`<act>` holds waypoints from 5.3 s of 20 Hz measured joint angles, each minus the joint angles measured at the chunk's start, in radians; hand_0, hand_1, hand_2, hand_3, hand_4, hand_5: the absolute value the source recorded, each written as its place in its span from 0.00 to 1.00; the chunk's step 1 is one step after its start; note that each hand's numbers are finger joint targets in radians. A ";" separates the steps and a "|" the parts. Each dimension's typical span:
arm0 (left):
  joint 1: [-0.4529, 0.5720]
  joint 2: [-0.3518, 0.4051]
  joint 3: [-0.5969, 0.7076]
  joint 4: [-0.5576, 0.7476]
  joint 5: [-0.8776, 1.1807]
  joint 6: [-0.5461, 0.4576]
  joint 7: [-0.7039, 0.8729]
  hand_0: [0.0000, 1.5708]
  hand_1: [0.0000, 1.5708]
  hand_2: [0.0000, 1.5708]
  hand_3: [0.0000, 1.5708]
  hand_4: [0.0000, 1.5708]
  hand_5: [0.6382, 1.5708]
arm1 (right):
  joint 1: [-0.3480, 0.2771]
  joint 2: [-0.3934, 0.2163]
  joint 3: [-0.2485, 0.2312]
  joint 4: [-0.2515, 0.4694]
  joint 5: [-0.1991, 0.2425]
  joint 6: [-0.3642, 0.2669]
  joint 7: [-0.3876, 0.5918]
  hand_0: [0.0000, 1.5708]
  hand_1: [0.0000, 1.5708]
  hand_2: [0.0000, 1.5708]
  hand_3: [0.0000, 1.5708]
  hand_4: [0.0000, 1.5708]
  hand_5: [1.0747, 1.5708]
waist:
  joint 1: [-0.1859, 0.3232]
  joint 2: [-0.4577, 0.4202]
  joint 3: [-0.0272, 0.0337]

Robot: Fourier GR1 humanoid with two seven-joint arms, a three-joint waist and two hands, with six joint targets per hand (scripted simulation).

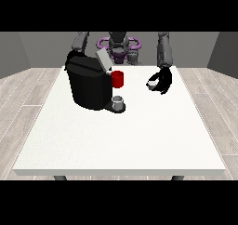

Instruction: Insert the coffee pod into the coffee machine and close the lid

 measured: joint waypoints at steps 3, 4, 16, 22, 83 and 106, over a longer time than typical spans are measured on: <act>-0.003 0.023 0.009 0.022 -0.005 -0.019 -0.036 0.84 0.84 0.91 0.90 0.35 1.00 | 0.014 -0.005 -0.004 -0.005 -0.009 0.009 0.004 0.00 0.00 0.00 0.00 0.27 1.00 | -0.001 -0.010 -0.0014; -0.001 0.025 0.013 0.026 -0.004 -0.013 -0.060 0.91 0.91 0.93 0.91 0.36 1.00 | 0.018 -0.006 -0.008 -0.005 -0.016 0.014 -0.002 0.00 0.00 0.00 0.00 0.28 1.00 | -0.001 -0.006 -0.0018; -0.146 0.007 -0.015 -0.085 0.005 -0.217 -0.028 0.80 0.80 0.85 0.82 0.35 1.00 | -0.012 -0.034 -0.053 0.128 -0.033 0.027 -0.013 0.00 0.00 0.00 0.00 0.30 1.00 | 0.039 -0.095 -0.0024; -0.233 0.048 0.028 -0.083 0.013 -0.253 -0.011 0.79 0.79 0.84 0.82 0.36 1.00 | -0.027 -0.019 -0.018 0.102 -0.036 0.039 -0.026 0.00 0.00 0.00 0.00 0.32 1.00 | -0.014 -0.061 -0.0028; -0.602 0.087 0.114 -0.009 -0.033 -0.317 0.108 0.77 0.77 0.79 0.72 0.29 1.00 | -0.100 -0.013 -0.005 -0.032 -0.016 -0.009 0.017 0.00 0.00 0.00 0.00 0.23 1.00 | -0.150 0.095 -0.0006; -0.611 0.134 0.082 0.000 -0.092 -0.352 0.041 0.00 0.00 0.00 0.00 0.00 1.00 | -0.124 -0.021 -0.007 -0.031 -0.017 -0.017 0.020 0.00 0.00 0.00 0.00 0.22 1.00 | -0.151 0.117 -0.0014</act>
